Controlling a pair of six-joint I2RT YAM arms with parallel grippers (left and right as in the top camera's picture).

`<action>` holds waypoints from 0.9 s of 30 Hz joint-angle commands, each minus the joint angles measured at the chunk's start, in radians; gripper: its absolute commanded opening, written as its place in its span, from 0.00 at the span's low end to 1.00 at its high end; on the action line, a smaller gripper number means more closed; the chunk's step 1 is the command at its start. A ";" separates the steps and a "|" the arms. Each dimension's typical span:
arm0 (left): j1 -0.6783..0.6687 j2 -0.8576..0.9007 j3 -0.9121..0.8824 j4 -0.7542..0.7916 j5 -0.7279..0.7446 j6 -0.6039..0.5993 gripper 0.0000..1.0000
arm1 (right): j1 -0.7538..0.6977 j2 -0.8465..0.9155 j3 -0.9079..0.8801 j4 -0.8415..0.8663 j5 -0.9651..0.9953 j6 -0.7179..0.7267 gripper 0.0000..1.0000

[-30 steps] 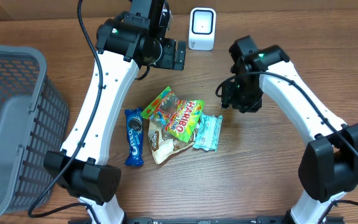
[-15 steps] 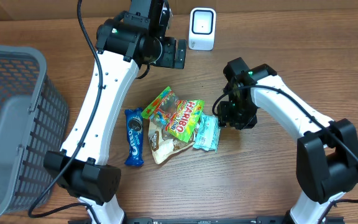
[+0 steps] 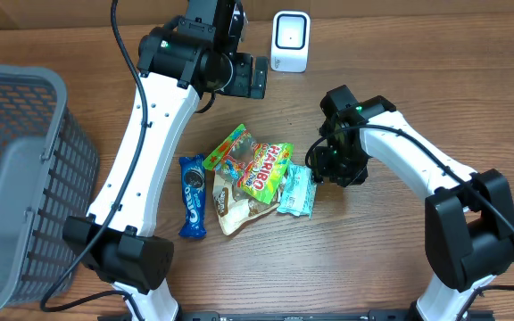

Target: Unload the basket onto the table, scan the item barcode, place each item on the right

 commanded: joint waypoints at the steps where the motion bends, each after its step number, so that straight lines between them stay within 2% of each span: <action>1: -0.006 0.005 0.003 0.004 0.004 -0.006 1.00 | -0.004 -0.027 -0.006 0.010 -0.009 -0.013 0.63; 7: -0.006 0.005 0.003 0.004 0.004 -0.006 1.00 | -0.016 -0.027 -0.006 0.000 -0.012 -0.025 0.64; 9: -0.006 0.005 0.003 0.003 0.004 -0.006 1.00 | -0.044 -0.027 -0.006 -0.003 -0.080 -0.065 0.64; 17: -0.006 0.005 0.003 0.003 0.004 -0.006 1.00 | -0.066 -0.027 -0.010 0.006 -0.116 -0.064 0.68; 27: -0.006 0.005 0.003 0.017 0.000 -0.006 1.00 | -0.065 -0.021 -0.013 0.044 -0.165 -0.054 0.69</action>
